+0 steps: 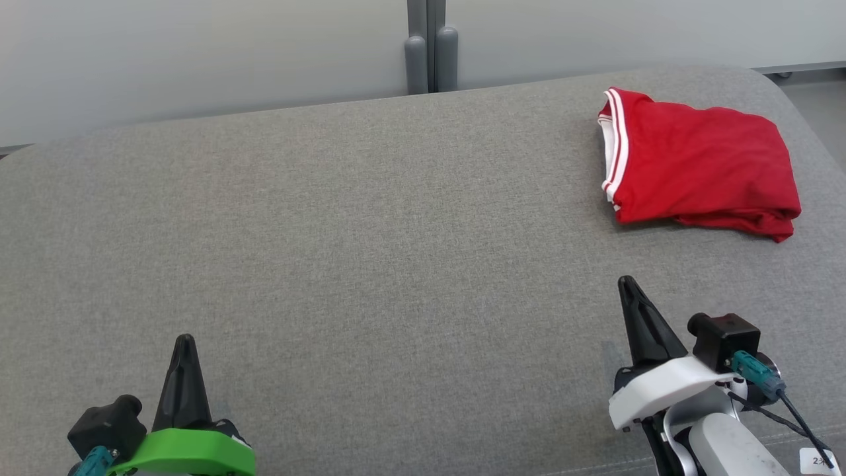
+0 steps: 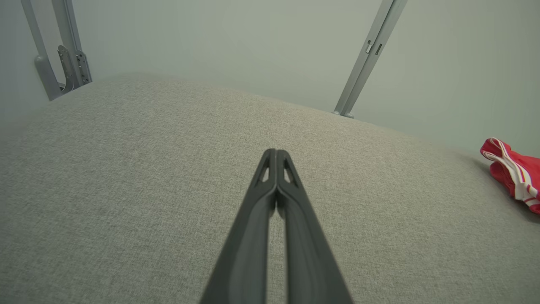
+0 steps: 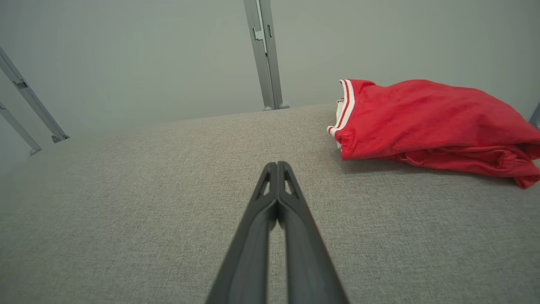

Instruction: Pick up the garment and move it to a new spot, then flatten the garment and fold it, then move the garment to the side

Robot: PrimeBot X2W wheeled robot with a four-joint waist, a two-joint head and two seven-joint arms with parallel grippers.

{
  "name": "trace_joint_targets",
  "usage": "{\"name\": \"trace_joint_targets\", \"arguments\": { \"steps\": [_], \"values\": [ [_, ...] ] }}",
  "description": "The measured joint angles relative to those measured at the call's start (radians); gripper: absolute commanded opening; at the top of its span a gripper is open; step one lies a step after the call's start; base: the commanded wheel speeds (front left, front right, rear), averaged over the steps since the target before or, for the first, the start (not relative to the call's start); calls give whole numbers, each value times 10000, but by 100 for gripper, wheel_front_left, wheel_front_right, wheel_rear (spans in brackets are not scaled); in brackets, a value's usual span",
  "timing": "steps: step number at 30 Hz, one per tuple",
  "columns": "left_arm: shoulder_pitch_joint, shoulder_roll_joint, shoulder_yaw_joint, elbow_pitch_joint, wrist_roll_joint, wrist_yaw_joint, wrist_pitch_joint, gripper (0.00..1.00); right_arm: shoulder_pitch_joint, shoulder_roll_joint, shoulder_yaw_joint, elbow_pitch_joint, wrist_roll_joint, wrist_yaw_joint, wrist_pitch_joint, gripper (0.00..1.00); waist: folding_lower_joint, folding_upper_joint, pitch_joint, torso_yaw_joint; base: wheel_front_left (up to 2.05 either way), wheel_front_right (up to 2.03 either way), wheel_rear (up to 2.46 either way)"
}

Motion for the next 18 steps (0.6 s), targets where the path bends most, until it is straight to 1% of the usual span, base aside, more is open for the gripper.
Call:
{"name": "trace_joint_targets", "arguments": {
  "steps": [4,5,9,14,18],
  "values": [
    [13,-2,-63,-15,-418,-25,79,0,114,23,-61,-81,378,29,4,0,0,0,-22,37,0,0,0],
    [16,-2,-63,-17,-535,-86,88,0,139,33,-84,-88,489,52,13,0,0,0,-32,50,0,0,0],
    [16,-2,-17,-21,-1177,-96,198,0,140,65,-230,-151,1139,173,111,0,0,0,-62,99,0,0,0],
    [16,-2,104,-21,-1776,-188,368,0,139,119,-510,-178,1942,180,267,0,0,0,-91,149,0,0,0],
    [15,-2,150,-15,-2297,-230,514,0,138,207,-662,-198,2466,251,391,0,0,0,-115,188,0,0,0]
  ]
}}
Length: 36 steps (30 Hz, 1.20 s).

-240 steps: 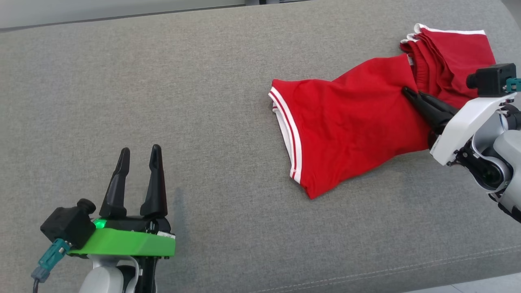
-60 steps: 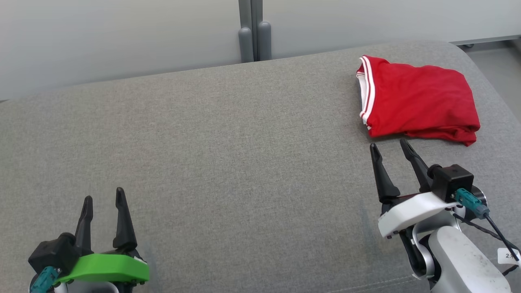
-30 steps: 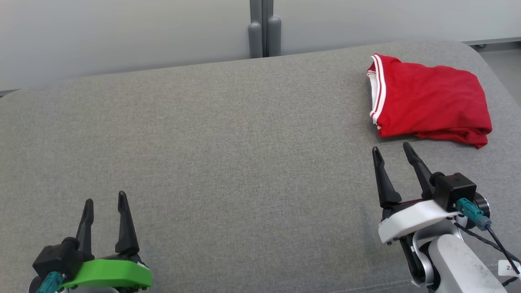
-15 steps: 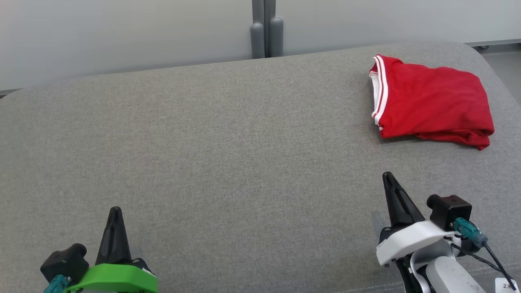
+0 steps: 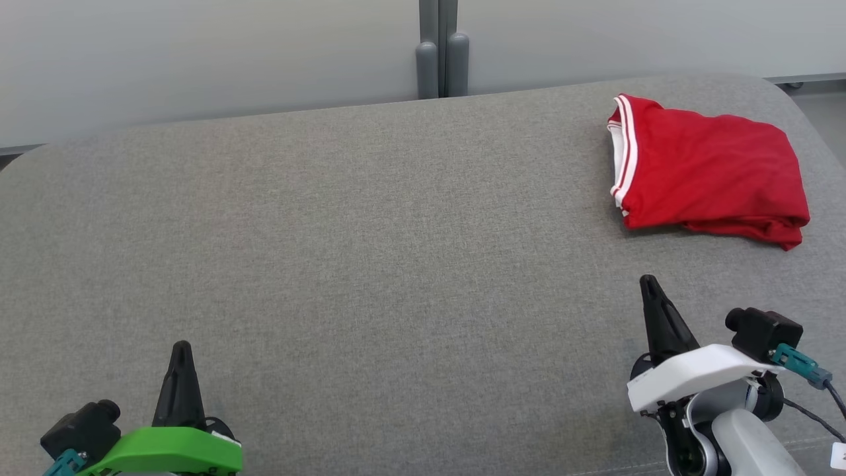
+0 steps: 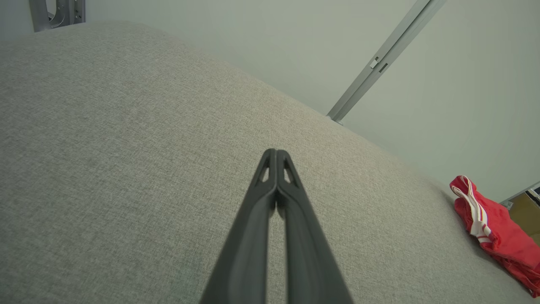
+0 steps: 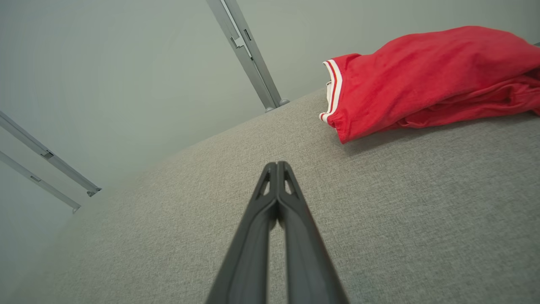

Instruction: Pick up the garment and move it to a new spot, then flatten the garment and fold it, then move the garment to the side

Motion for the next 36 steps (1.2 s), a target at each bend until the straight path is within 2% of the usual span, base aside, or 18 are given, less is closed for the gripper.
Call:
{"name": "trace_joint_targets", "arguments": {
  "steps": [11,36],
  "values": [
    [-18,50,79,54,-1329,-163,320,0,-3,21,-481,-13,1513,102,372,0,0,0,-65,103,0,0,0],
    [-393,180,343,416,-4500,-656,1129,0,-24,69,-1486,52,5018,631,1116,0,0,0,-227,345,0,0,0]
  ]
}}
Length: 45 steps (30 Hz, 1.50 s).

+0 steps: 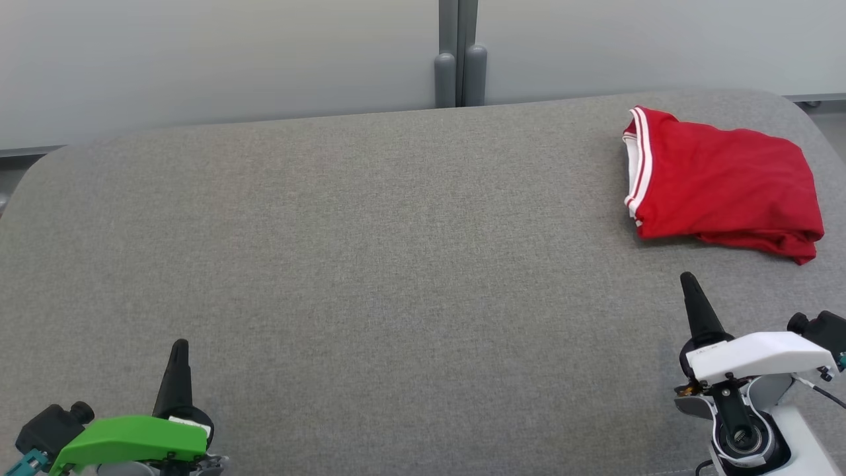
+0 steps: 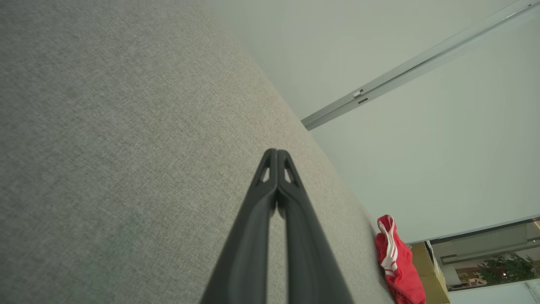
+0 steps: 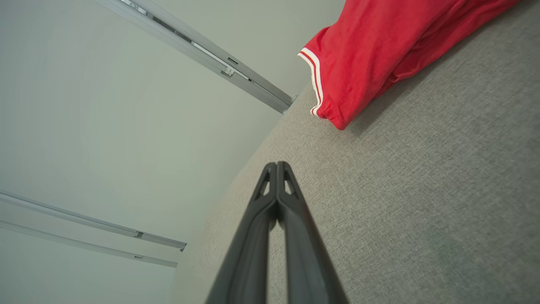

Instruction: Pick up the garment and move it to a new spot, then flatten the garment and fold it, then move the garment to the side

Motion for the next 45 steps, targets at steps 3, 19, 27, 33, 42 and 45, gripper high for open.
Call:
{"name": "trace_joint_targets", "arguments": {
  "steps": [3,19,27,33,42,45],
  "values": [
    [-32,10,15,58,-393,-54,94,0,-2,12,-94,15,382,86,100,0,0,0,-19,28,0,0,0],
    [-367,159,130,328,-2343,-359,556,0,-60,52,-713,146,2545,456,570,0,0,0,-123,176,0,0,0],
    [-493,201,242,560,-3252,-564,786,0,-114,79,-1016,230,3580,616,805,0,0,0,-175,250,0,0,0],
    [-594,222,297,621,-3956,-704,924,0,-212,109,-1258,288,4405,788,949,0,0,0,-214,306,0,0,0],
    [-810,251,345,777,-4982,-894,1175,0,-214,169,-1563,362,5430,972,1158,0,0,0,-265,380,0,0,0],
    [-858,263,359,849,-5313,-968,1269,0,-218,186,-1657,385,5839,1049,1223,0,0,0,-285,408,0,0,0]
  ]
}}
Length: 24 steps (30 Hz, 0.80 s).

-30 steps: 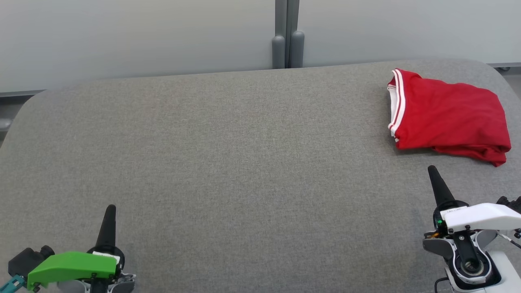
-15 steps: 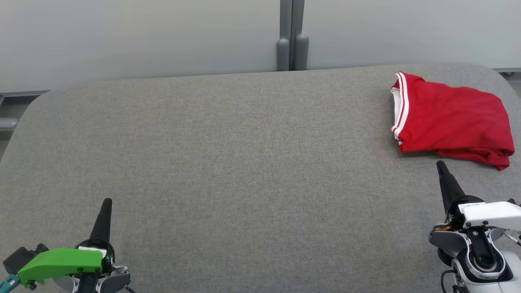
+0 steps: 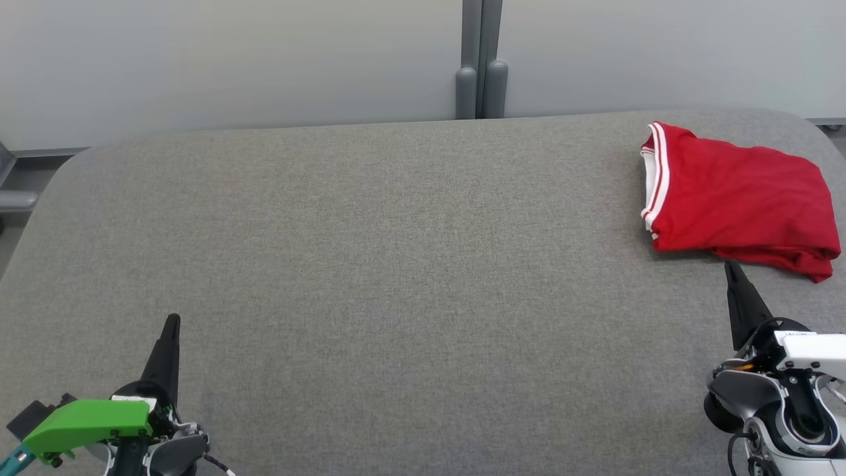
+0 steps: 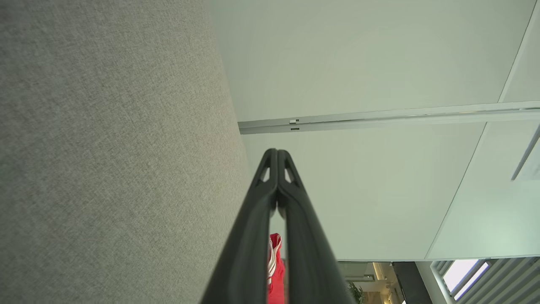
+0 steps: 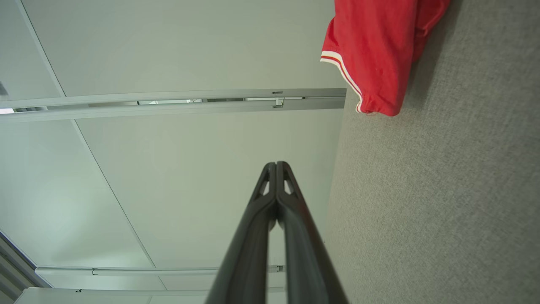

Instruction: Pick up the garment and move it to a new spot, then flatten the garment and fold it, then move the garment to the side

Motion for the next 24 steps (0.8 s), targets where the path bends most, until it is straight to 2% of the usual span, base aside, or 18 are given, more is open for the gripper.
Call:
{"name": "trace_joint_targets", "arguments": {
  "steps": [24],
  "values": [
    [-114,4,8,104,-155,-84,33,0,-62,23,-33,159,88,86,75,0,0,0,-9,2,0,0,0]
  ]
}}
